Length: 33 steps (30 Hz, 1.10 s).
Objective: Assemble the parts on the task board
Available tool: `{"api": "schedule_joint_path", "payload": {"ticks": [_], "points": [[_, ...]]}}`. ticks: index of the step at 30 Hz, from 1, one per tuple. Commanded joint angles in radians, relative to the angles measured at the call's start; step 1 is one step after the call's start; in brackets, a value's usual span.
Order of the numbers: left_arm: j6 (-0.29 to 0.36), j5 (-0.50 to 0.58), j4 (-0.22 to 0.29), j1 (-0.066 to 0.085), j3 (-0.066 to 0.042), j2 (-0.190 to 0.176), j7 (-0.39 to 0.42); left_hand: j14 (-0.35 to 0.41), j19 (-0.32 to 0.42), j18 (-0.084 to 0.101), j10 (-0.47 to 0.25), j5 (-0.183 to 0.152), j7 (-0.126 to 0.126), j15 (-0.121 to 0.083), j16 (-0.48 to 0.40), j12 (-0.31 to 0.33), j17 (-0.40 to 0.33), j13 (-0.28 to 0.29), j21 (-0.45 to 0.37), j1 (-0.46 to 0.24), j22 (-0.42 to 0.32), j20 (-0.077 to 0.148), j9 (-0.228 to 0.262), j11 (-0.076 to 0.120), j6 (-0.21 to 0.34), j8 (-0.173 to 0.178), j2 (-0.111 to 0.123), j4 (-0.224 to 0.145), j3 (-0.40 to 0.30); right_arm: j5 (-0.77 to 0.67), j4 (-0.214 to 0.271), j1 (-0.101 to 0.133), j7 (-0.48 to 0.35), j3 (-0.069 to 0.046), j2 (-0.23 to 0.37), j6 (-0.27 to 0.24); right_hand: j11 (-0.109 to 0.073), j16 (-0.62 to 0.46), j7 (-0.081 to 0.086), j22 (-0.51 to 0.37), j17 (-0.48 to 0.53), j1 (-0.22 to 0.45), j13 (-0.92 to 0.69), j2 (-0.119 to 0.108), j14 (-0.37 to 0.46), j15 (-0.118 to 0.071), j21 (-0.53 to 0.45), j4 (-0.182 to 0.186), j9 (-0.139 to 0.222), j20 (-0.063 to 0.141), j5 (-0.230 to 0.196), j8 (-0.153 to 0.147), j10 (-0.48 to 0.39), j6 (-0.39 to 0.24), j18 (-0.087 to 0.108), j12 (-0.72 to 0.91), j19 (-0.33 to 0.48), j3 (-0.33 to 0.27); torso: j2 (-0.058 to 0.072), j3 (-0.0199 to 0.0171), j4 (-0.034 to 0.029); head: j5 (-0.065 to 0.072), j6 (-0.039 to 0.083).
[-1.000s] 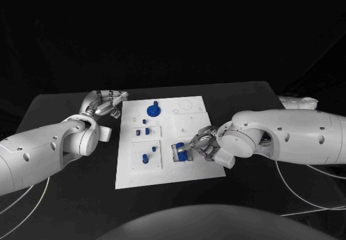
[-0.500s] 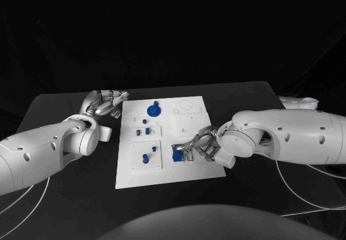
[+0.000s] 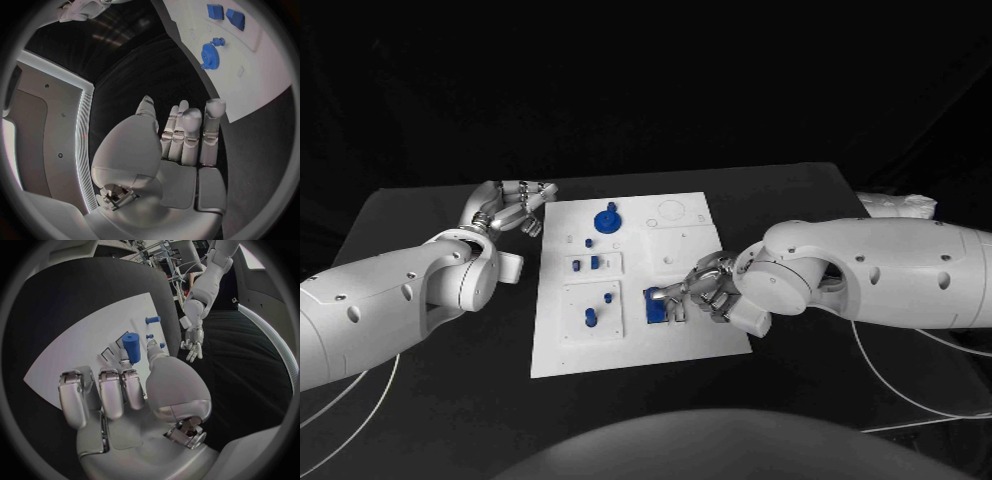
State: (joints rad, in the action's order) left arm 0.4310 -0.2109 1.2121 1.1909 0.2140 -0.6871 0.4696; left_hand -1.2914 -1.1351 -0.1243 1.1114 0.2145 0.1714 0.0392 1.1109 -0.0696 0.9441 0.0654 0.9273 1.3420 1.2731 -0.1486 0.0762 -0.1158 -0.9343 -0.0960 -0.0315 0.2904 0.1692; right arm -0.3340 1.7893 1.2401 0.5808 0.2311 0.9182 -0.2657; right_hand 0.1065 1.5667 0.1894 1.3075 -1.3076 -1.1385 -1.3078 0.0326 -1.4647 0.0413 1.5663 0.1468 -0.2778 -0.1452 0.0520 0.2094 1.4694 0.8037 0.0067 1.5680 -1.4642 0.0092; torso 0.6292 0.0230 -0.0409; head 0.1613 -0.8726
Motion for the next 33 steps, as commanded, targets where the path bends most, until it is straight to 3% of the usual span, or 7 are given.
{"api": "schedule_joint_path", "payload": {"ticks": [1,5,10,12,13,24,33], "points": [[-0.014,-0.004,0.002,0.001,-0.001,0.002,0.008,0.007,0.008,-0.013,0.003,0.003,-0.003,0.001,-0.003,-0.002,-0.001,0.001,-0.003,0.001,0.000,-0.002,0.000,0.006,0.006,-0.004,-0.012,0.001,0.004,-0.063,0.016,-0.005,-0.024,0.004,0.007,-0.017,-0.003,0.004,-0.015,0.263,-0.263,0.002,-0.263,0.015,-0.106,-0.001,0.004,0.008,-0.018,-0.005,-0.003,0.037,0.101,0.040,-0.007,0.003,-0.107,-0.016,0.001,-0.0004,0.0000,-0.003,0.000],[-0.014,-0.004,0.002,0.000,-0.001,0.002,0.009,0.007,0.008,-0.013,0.003,0.003,-0.003,0.001,-0.003,-0.002,-0.001,0.001,-0.003,0.001,0.000,-0.002,0.000,0.006,0.006,-0.004,-0.012,0.001,0.004,-0.174,0.042,-0.006,-0.079,0.004,0.020,-0.061,-0.042,0.004,-0.059,0.263,-0.263,-0.023,-0.263,0.027,-0.106,-0.036,0.004,0.013,-0.113,0.027,-0.003,0.176,0.101,0.102,-0.007,0.003,-0.107,-0.055,0.001,-0.0011,0.0003,-0.003,0.000],[-0.016,-0.004,0.002,0.000,-0.001,0.003,0.009,0.007,0.008,-0.013,0.003,0.003,-0.003,0.001,-0.003,-0.002,-0.001,0.001,-0.003,0.001,0.000,-0.002,0.000,0.006,0.006,-0.004,-0.012,0.001,0.004,-0.356,0.079,-0.010,-0.134,0.004,0.039,-0.122,-0.085,0.004,-0.089,0.263,-0.263,-0.064,-0.263,0.044,-0.106,-0.068,0.004,0.006,-0.383,0.067,-0.005,0.474,0.101,0.001,-0.007,0.003,-0.107,-0.101,0.001,-0.0014,0.0009,-0.004,0.000],[-0.017,-0.004,0.001,-0.001,-0.001,0.003,0.009,0.007,0.008,-0.013,0.003,0.003,-0.003,0.001,-0.003,-0.002,-0.001,0.001,-0.003,0.001,0.000,-0.002,0.000,0.006,0.006,-0.004,-0.012,0.001,0.004,-0.409,0.087,-0.011,-0.138,0.004,0.042,-0.132,-0.084,0.004,-0.101,0.263,-0.263,-0.075,-0.263,0.043,-0.106,-0.074,0.004,0.001,-0.439,0.067,-0.004,0.529,0.101,-0.030,-0.007,0.003,-0.107,-0.108,0.000,-0.0015,0.0016,-0.003,0.000],[-0.017,-0.004,0.000,-0.001,-0.001,0.003,0.009,0.007,0.008,-0.013,0.003,0.003,-0.003,0.001,-0.003,-0.002,-0.001,0.001,-0.003,0.001,0.000,-0.002,0.000,0.006,0.006,-0.004,-0.012,0.001,0.004,-0.458,0.093,-0.011,-0.135,0.004,0.044,-0.137,-0.090,0.004,-0.103,0.263,-0.263,-0.073,-0.263,0.050,-0.106,-0.081,0.004,0.008,-0.512,0.071,-0.006,0.596,0.101,-0.079,-0.007,0.003,-0.107,-0.120,0.000,-0.0008,0.0019,-0.002,0.000],[-0.019,-0.004,-0.001,-0.003,-0.001,0.006,0.009,0.007,0.008,-0.013,0.002,0.004,-0.003,0.001,-0.003,-0.002,0.000,0.001,-0.003,0.002,0.000,-0.002,0.000,0.006,0.007,-0.004,-0.012,0.001,0.005,-0.637,0.088,-0.014,-0.069,0.004,0.029,-0.114,-0.100,0.004,-0.119,0.263,-0.263,-0.121,-0.263,0.048,-0.106,-0.090,0.004,-0.019,-0.623,0.082,-0.001,0.696,0.101,-0.112,-0.007,0.003,-0.107,-0.124,0.001,0.0000,-0.0005,0.002,0.000],[-0.018,-0.004,0.001,-0.003,-0.001,0.004,0.009,0.007,0.008,-0.013,0.002,0.004,-0.003,0.001,-0.003,-0.002,0.000,0.001,-0.003,0.002,0.000,-0.002,0.000,0.006,0.007,-0.004,-0.012,0.001,0.005,-0.656,0.070,-0.023,-0.014,0.004,0.002,-0.045,-0.102,0.004,-0.120,0.263,-0.263,-0.119,-0.263,0.044,-0.106,-0.092,0.004,-0.020,-0.643,0.084,-0.001,0.708,0.101,-0.123,-0.007,0.003,-0.107,-0.128,0.002,0.0001,-0.0008,0.002,0.000]]}}
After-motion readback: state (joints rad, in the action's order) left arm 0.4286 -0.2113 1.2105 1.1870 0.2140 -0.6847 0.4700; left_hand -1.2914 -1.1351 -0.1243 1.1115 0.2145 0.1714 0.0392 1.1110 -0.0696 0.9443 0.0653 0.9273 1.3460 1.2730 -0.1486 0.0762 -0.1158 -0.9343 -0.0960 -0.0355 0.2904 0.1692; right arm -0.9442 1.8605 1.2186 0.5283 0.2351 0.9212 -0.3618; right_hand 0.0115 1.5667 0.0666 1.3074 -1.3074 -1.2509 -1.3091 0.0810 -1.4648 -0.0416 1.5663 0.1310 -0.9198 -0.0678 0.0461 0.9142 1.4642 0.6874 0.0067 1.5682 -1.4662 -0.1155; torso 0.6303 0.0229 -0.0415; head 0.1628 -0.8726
